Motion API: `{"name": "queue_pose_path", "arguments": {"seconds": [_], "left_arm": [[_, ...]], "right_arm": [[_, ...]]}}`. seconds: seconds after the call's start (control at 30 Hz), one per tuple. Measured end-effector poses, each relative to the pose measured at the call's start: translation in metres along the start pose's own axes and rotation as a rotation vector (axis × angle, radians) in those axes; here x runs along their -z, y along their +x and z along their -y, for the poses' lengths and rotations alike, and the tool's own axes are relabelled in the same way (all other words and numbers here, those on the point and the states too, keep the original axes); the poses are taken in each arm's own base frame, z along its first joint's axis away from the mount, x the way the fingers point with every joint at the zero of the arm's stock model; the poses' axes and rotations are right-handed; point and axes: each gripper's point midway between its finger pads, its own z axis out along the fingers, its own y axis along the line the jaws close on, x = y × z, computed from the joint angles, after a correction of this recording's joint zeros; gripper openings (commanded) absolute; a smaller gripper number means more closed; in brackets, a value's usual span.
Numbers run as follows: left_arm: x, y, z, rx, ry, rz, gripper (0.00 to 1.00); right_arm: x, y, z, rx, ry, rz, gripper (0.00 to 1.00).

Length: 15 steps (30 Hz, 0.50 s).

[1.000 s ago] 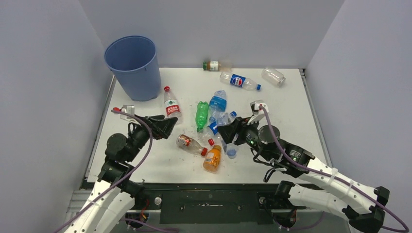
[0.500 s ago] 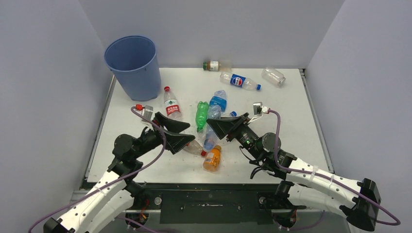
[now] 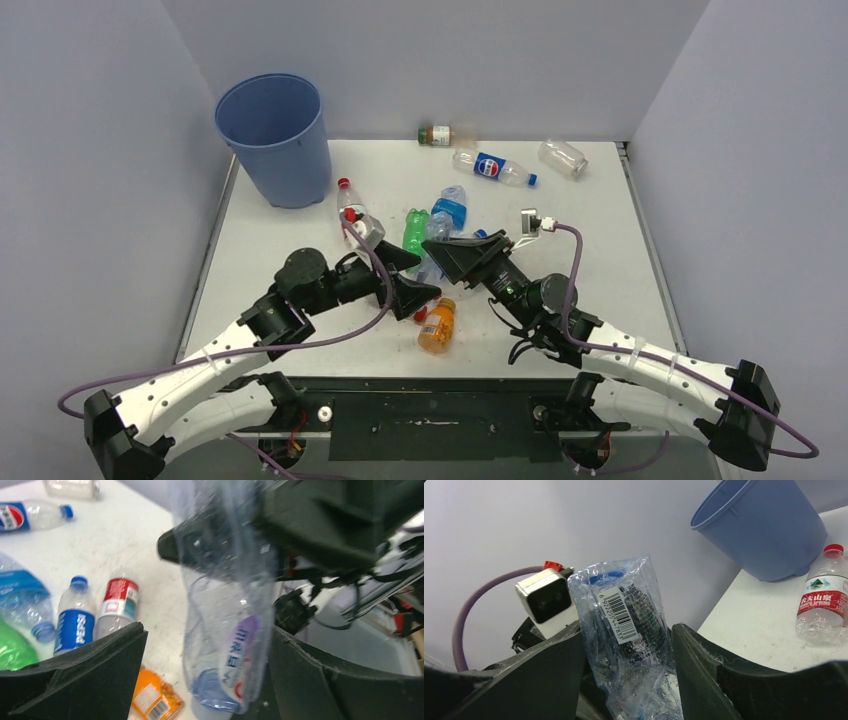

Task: Put the plastic bottles in the bin
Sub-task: Pick up the plastic bottle at the center of the board.

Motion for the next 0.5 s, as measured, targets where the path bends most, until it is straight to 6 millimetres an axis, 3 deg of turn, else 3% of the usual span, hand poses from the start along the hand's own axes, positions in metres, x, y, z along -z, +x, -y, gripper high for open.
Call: {"name": "queue_pose_path", "arguments": {"seconds": [0.1,0.23,0.3,0.37,0.4,0.43,0.5], "left_arm": [[-0.004,0.016,-0.011,-0.004,-0.041,-0.056,0.7],[-0.004,0.02,-0.012,-0.027,-0.042,-0.075,0.46],[-0.003,0.021,-0.01,-0.044,-0.036,-0.077,0.31],[-0.002,0.021,-0.011,-0.063,-0.038,-0.081,0.19],[-0.002,0.022,-0.012,-0.074,-0.038,-0.089,0.15],[-0.001,0.024,-0.012,-0.084,-0.038,-0.099,0.12],[0.001,0.024,-0.015,-0.104,-0.055,-0.109,0.07]], "right_arm": [[0.001,0.001,0.002,0.009,0.004,-0.005,0.05],[0.001,0.002,0.01,0.018,0.025,-0.008,0.06],[0.002,0.002,0.011,0.022,0.03,-0.011,0.35],[0.004,0.004,0.012,0.03,0.035,-0.023,0.79],[0.005,0.004,0.014,0.035,0.043,-0.033,0.94],[0.006,0.006,0.015,0.045,0.05,-0.047,0.96],[0.009,0.008,0.015,0.068,0.064,-0.085,0.9]]}}
